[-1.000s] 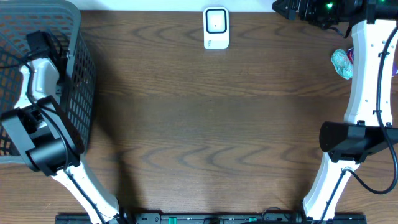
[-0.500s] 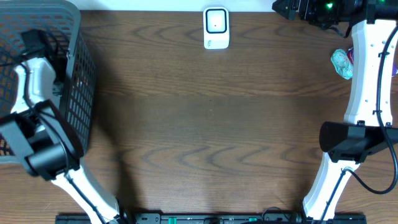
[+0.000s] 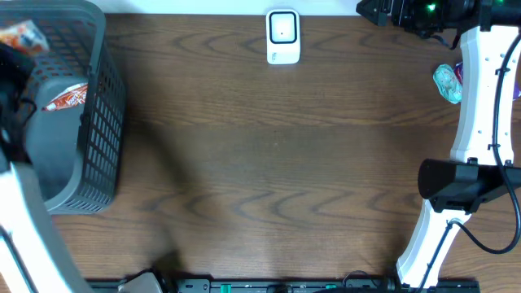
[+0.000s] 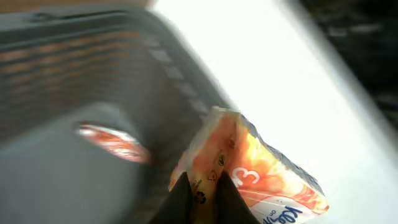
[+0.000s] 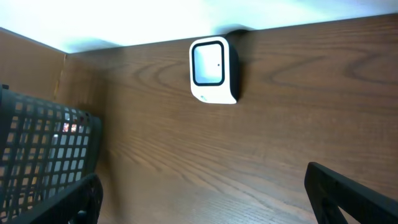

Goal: Scan the item barcode
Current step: 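Reach into the basket and grasp the orange tissue pack with left gripper, then carry the tissue pack out and set it on the table center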

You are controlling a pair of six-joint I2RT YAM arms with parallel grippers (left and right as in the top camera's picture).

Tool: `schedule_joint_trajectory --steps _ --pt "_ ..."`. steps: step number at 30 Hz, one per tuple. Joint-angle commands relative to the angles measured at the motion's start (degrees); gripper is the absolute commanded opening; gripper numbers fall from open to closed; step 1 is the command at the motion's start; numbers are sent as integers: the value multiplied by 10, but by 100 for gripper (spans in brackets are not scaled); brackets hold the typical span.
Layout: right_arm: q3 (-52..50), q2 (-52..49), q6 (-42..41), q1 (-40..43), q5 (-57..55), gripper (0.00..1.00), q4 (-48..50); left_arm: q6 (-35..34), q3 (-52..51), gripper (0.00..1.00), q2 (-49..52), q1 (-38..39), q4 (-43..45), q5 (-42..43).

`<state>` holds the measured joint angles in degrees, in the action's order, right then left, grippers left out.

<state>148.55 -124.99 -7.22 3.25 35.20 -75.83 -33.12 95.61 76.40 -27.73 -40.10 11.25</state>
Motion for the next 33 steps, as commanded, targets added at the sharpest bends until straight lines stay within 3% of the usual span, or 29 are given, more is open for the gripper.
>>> schedule_joint_trajectory --steps 1,7,11,14,26,30,32,33 --pt "5 -1 -4 -1 9 99 -1 -20 4 7 -45 44 -7 143" --pt "5 -1 -4 -1 9 99 -1 -26 -1 7 -53 190 -73 134" --pt "5 -1 -5 -1 9 99 -1 -26 -17 7 -15 302 -113 73" --pt "5 -1 -5 -1 9 99 -1 -32 -22 7 40 379 -129 22" --pt "5 -1 -5 -1 9 99 -1 -22 -22 8 305 559 -85 21" --pt "5 -1 -5 -1 9 99 -1 -21 -22 15 354 576 -82 21" --pt "5 -1 -5 -1 9 99 -1 -21 -22 30 366 579 -83 22" --pt "5 -1 -5 -1 9 99 -1 -21 -22 46 368 579 -83 22"
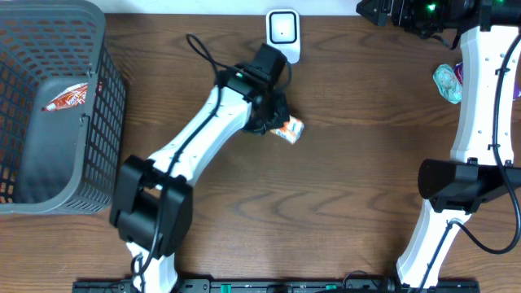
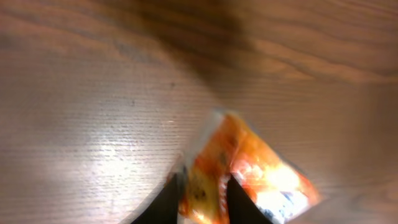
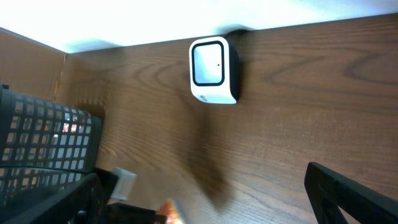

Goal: Scan the item barcode
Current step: 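Carry the tissue pack out and set it on the table center, then move the right gripper down to the tissue pack and grasp it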

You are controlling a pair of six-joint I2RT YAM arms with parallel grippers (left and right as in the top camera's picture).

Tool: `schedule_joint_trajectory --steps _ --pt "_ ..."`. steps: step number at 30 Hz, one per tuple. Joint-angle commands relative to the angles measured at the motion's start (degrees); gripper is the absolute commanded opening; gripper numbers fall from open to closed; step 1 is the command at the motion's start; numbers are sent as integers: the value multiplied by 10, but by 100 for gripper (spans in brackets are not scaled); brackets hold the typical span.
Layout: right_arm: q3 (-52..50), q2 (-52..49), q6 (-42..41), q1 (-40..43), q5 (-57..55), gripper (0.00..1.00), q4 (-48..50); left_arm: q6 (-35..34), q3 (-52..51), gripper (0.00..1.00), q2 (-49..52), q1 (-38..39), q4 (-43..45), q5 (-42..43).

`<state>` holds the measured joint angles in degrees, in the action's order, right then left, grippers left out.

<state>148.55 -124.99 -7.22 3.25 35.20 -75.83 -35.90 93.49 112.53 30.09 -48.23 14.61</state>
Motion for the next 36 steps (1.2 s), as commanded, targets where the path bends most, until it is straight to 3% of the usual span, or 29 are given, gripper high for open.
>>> schedule_joint_trajectory --steps 1,3,5,11,12,14,18,23,27,30,33,36 --pt "5 -1 -5 -1 9 99 -1 11 -1 57 7 1 -2 -12" --pt "5 -1 -5 -1 9 99 -1 37 2 78 1 0 -2 -12" --pt "5 -1 -5 -1 9 99 -1 56 7 83 -11 -8 -9 -12" --pt "5 -1 -5 -1 9 99 -1 57 38 84 -91 -59 -50 -12" --pt "5 -1 -5 -1 9 99 -1 56 38 94 -113 -73 -53 -12" --pt "5 -1 -5 -1 9 99 -1 56 38 99 -164 -108 -60 -12" --pt "5 -1 -5 -1 -9 99 87 57 38 98 -266 -192 -83 -12" --pt "5 -1 -9 -1 -17 99 90 57 38 98 -339 -268 -99 -12" --pt "5 -1 -75 -1 -11 99 89 57 38 98 -367 -296 -123 -12" --pt "5 -2 -90 -5 57 99 54 57 38 98 -374 -299 -163 -12" --pt "3 -8 41 -43 85 99 2 56 38 98 -372 -299 -216 -12" --pt "-15 -17 180 -117 -16 99 -81 56 38 98 -371 -299 -245 -12"
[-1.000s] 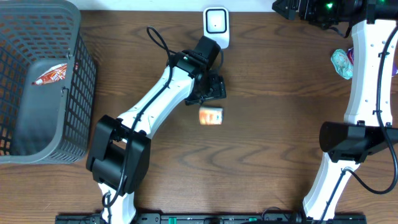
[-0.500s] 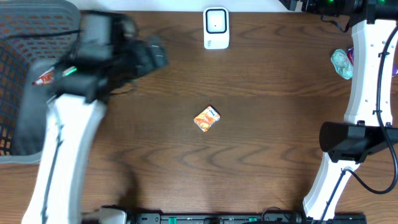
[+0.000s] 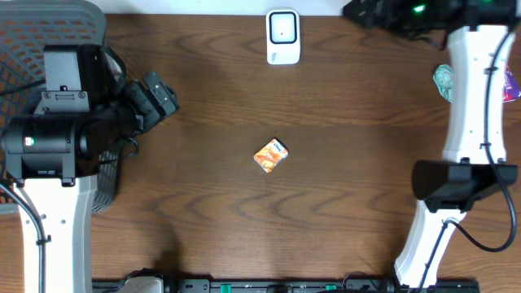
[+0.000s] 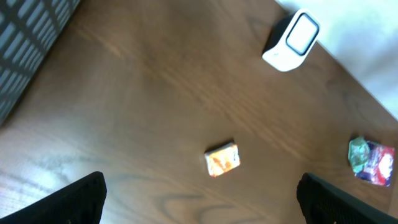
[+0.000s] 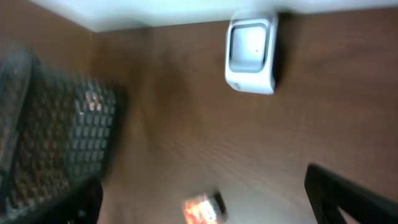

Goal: Scan the item barcode
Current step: 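Move the right gripper down to the tissue pack and grasp it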

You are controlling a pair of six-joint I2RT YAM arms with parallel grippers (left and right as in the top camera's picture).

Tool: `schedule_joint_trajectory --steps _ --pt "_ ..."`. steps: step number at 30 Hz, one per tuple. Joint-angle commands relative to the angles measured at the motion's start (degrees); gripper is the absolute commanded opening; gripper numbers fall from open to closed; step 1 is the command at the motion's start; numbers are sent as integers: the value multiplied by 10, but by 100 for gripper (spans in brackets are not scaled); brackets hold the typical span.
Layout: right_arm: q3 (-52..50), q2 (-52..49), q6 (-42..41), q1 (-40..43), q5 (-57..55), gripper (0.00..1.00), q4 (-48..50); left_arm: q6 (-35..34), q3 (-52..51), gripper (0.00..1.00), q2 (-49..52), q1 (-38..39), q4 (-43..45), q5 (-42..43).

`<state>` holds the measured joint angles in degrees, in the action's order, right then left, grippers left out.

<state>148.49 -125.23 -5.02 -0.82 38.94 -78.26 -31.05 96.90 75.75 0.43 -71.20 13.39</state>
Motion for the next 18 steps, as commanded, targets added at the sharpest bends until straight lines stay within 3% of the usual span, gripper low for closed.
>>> schedule_joint_trajectory --steps 1,6,9,13,18 --pt "-25 -16 194 -103 -91 99 -75 8 3 98 -3 -3 -19 0" --pt "-61 -16 233 -189 -256 99 -71 8 3 98 -3 -3 -21 0" --pt "-80 -16 259 -226 -259 99 -71 8 3 98 -3 -3 -21 0" --pt "-156 -16 425 -272 -235 99 -72 8 3 98 -3 -3 -21 0" --pt "-290 -16 541 -305 -244 99 -68 8 3 98 -2 -3 -21 0"
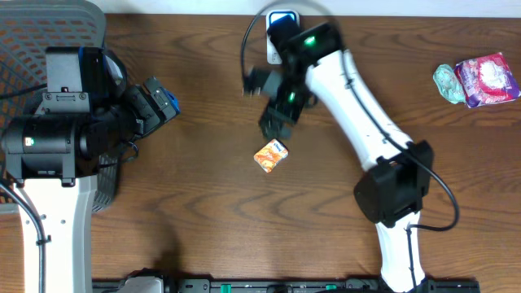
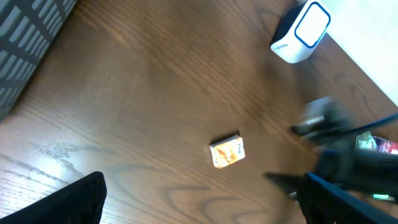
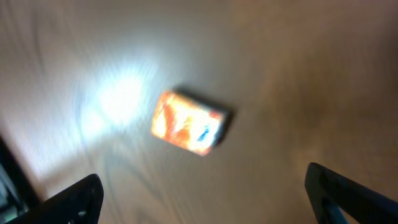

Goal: Scan the item barcode
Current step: 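Move the right gripper down to the tissue pack and grasp it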

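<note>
The orange tissue pack lies flat on the wooden table, in the middle. It also shows in the left wrist view and, blurred, in the right wrist view. The white scanner stands at the back edge, partly hidden behind my right arm. My right gripper hovers open just behind the pack, with nothing between its fingers. My left gripper is open and empty, held high by the basket.
A grey mesh basket stands at the back left, mostly under my left arm. A pink snack packet and a teal one lie at the back right.
My right arm was at the far back right corner and is now over the middle, its open gripper close above the tissue pack. The left arm and the pack have stayed put.
My left gripper was shut on the tissue pack inside the basket. Then it held the pack low over the table in front of the scanner. Then the pack lay on the table and the left gripper was open by the basket. Now my right gripper hangs over the pack.
</note>
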You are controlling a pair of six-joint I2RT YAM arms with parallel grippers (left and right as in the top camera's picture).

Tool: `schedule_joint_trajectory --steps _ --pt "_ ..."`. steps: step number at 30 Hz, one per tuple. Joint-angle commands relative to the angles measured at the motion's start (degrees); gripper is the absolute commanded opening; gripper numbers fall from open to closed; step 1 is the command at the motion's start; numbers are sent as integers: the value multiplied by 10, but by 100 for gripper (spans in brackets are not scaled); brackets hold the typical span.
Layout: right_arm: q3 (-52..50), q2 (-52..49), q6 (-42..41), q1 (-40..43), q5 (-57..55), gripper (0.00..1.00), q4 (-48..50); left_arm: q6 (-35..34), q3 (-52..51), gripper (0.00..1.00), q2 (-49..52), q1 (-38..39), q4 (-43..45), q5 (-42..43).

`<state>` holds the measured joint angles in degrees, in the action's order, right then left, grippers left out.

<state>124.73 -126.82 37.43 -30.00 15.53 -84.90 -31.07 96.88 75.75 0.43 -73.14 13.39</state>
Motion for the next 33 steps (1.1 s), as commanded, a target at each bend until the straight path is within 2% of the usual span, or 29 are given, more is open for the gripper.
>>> schedule_joint_trajectory --steps 1,4,6,9,13,16,17,19,22,24,26,30,33 --pt "-76 0 132 -15 -8 98 5 8 4 98 -2 -3 -1 0" --pt "-130 0 155 -17 16 91 36 8 4 98 -2 -3 -1 0" --pt "-156 0 153 -17 20 82 63 8 4 98 -2 -3 -1 0" --pt "-183 0 135 -17 19 80 97 8 4 98 -2 -3 -1 0" --pt "-218 0 49 -12 19 80 182 8 4 98 -2 -3 -1 0" --pt "-240 0 -23 -12 19 74 231 8 4 98 -2 -3 -1 0" --pt "-250 0 -71 -12 19 62 256 8 4 98 -2 -3 -1 0" --pt "-257 0 -109 -12 16 49 275 8 4 98 -2 -3 -1 0" --pt "-266 0 -167 -12 -3 38 294 8 4 98 -2 -3 -1 0" --pt "-270 0 -199 -12 -14 37 295 8 4 98 -2 -3 -1 0" --pt "-270 0 -241 -12 -34 30 287 8 4 98 -2 -3 -1 0" --pt "-270 0 -275 -12 -42 34 268 8 4 98 -2 -3 -1 0" --pt "-270 0 -321 -12 -70 32 248 8 4 98 -2 -3 -1 0"
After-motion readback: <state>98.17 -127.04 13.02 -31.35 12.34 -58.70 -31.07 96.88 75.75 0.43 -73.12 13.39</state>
